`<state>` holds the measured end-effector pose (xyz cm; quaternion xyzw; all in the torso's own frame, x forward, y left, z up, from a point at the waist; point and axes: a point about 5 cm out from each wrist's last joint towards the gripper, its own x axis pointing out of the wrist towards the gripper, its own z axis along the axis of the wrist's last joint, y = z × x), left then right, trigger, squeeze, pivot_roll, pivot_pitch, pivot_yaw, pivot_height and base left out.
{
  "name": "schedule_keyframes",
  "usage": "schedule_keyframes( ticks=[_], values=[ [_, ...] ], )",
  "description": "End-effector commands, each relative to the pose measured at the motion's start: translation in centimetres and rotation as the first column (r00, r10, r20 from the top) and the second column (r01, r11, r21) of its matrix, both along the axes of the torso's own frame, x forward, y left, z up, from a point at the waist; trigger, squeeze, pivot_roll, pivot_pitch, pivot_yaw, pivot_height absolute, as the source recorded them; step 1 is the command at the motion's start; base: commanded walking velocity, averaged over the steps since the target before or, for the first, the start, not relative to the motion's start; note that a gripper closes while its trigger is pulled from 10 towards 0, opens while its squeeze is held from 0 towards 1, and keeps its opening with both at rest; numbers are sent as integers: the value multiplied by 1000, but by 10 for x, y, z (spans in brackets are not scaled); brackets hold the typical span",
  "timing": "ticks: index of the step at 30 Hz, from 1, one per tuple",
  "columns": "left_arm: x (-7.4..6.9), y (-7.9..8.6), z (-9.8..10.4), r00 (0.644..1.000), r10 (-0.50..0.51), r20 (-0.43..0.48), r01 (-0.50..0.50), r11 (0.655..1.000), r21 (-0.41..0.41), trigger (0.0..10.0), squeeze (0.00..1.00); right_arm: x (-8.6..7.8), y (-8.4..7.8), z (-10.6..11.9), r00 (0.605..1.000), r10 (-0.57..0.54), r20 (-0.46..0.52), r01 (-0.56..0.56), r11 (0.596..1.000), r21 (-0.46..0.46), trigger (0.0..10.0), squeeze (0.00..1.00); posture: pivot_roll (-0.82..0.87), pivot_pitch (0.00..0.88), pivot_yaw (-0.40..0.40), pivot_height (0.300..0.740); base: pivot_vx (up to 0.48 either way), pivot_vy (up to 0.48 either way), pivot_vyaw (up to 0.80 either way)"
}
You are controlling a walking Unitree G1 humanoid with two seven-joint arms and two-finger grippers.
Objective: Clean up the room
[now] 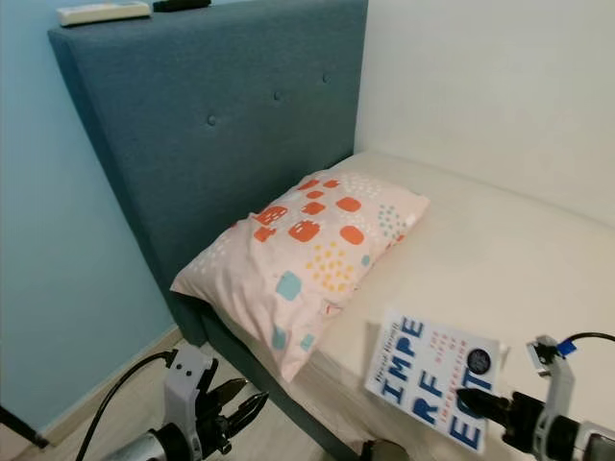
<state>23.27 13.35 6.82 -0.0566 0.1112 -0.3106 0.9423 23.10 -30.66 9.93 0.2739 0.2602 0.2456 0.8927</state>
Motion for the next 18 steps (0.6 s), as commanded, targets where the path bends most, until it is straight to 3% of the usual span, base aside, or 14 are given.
schedule_keyframes(
  ticks=[1,2,4,6,7,8,9,18],
  values=[
    [4,14,-8,993,118,-19,-117,992,48,10000,0,12,24,19,983,36,181,-43,998,39,10000,0,36,150,-45,591,0,0,0],
    [7,20,-11,984,175,-24,-173,983,68,10000,0,16,36,24,970,36,242,-49,998,49,10000,0,37,149,-45,591,0,0,0],
    [8,23,-13,978,206,-28,-204,976,80,10000,0,18,43,27,960,34,276,-51,997,55,10000,0,37,149,-45,591,0,0,0],
    [8,28,-16,971,238,-30,-235,968,85,10000,0,27,70,30,952,8,305,-39,994,98,10000,0,41,143,-44,591,0,0,0],
    [8,28,-16,971,238,-30,-235,968,85,10000,0,27,70,30,952,8,305,-39,994,98,10000,0,41,143,-44,591,0,0,0],
    [8,30,-17,968,248,-24,-245,966,86,10000,0,31,95,34,942,5,337,-59,987,149,10000,0,47,141,-45,596,0,0,0],
    [8,30,-17,968,251,-22,-248,965,84,10000,0,32,104,35,937,11,350,-73,983,166,10000,0,47,141,-45,601,0,0,0],
    [8,25,-15,964,265,-22,-263,963,57,10000,0,33,142,37,925,49,377,-146,961,234,10000,0,40,135,-43,621,0,0,0]
  ],
)
